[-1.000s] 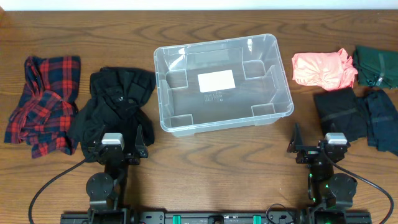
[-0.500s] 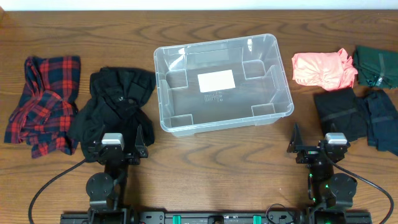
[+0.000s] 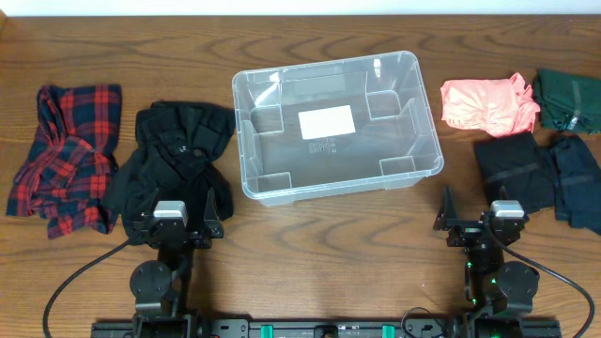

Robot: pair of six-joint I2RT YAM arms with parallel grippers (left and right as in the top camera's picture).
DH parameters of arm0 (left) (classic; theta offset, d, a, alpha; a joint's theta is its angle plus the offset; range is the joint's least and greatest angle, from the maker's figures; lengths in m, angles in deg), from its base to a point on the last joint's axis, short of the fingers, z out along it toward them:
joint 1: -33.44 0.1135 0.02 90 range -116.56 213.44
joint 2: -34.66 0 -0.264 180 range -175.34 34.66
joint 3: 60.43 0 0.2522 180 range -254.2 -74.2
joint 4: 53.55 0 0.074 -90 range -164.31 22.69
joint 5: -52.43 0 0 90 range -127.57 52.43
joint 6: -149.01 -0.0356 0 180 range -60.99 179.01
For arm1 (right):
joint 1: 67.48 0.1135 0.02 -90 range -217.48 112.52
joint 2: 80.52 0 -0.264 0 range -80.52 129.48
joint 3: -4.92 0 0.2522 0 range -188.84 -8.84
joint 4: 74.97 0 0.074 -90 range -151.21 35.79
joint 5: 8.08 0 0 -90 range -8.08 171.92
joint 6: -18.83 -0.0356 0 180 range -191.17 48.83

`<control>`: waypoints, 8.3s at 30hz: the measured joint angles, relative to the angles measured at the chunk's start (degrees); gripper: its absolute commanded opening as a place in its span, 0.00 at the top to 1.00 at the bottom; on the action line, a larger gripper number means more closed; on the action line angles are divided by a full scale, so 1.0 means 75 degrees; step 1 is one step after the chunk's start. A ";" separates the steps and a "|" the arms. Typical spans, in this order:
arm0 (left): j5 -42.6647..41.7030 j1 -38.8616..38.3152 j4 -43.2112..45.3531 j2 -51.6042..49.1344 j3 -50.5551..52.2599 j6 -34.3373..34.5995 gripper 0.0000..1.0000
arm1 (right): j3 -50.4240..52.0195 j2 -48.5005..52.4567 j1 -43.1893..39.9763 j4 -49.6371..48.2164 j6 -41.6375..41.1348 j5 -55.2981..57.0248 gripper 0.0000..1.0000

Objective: Pack container

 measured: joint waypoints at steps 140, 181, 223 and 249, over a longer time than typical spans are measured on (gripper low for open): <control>0.0000 0.0000 0.0003 0.0009 0.0000 0.0000 0.02 | -1.0381 1.1220 0.1134 0.1629 -0.1795 -0.4071 0.99; 0.0000 0.0000 0.0003 0.0009 0.0000 0.0000 0.02 | -1.0372 1.4650 0.4811 0.0291 -0.4368 -0.0574 0.14; 0.0000 0.0000 0.0003 0.0009 0.0000 0.0000 0.02 | -1.0410 1.3578 -0.4112 0.2098 -0.2256 -0.0804 0.02; 0.0003 0.0000 0.0003 0.0009 0.0000 0.0000 0.02 | -1.0418 1.6702 -0.5960 -0.1285 -0.2028 -0.2422 0.08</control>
